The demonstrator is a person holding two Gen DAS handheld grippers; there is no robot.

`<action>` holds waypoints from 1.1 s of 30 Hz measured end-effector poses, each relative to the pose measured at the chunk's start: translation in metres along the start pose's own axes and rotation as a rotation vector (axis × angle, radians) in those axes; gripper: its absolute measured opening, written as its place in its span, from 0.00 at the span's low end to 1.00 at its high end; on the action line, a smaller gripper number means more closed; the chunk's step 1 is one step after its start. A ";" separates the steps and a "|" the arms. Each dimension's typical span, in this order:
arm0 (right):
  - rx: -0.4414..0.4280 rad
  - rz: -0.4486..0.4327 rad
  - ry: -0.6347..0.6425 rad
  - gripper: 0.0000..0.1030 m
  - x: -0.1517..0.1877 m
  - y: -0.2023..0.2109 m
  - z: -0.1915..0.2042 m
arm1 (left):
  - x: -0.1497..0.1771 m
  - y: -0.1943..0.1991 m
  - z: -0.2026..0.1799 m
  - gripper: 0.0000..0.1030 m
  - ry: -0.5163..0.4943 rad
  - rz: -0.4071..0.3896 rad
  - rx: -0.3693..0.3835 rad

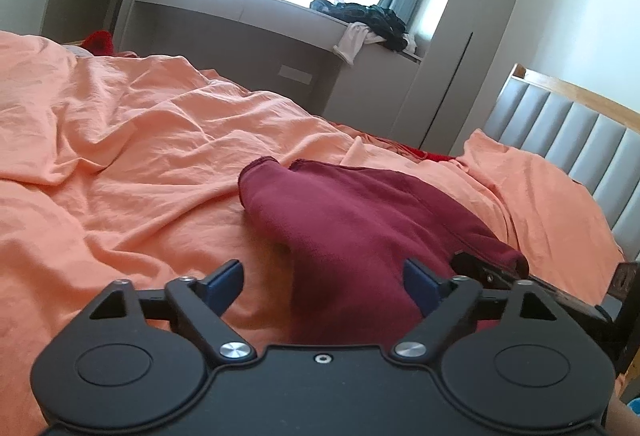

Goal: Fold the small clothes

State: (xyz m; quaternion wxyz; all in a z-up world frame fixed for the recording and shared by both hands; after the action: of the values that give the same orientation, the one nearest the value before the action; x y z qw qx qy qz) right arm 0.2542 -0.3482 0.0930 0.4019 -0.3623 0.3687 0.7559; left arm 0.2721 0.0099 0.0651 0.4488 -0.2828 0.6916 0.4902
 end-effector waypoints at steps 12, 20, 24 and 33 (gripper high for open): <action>0.079 -0.052 0.113 1.00 0.013 0.014 0.013 | 0.007 0.011 -0.008 0.99 -0.050 -0.032 -0.079; 0.129 -0.111 0.182 1.00 0.023 0.032 0.019 | 0.015 0.025 -0.025 0.99 -0.171 -0.095 -0.175; 0.135 -0.132 0.184 1.00 0.023 0.039 0.019 | 0.016 0.036 -0.030 0.99 -0.178 -0.127 -0.200; 0.112 -0.165 0.170 1.00 0.020 0.054 0.024 | 0.017 0.056 -0.040 0.99 -0.142 -0.159 -0.241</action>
State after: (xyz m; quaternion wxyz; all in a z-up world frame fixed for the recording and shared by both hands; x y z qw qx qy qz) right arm 0.1924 -0.3434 0.1020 0.4497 -0.4312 0.4118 0.6650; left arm 0.2043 -0.0068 0.0785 0.4969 -0.3529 0.5697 0.5513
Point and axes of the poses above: each gripper's, at about its wrist camera, not at the fingertips, and y roughly against the way its jaws point, z to its left, x to its underside, the point moved 2 cm from there along -y, roughly the way its jaws point, and after that the axes turned 15 degrees about -y, right-handed, at the moved point
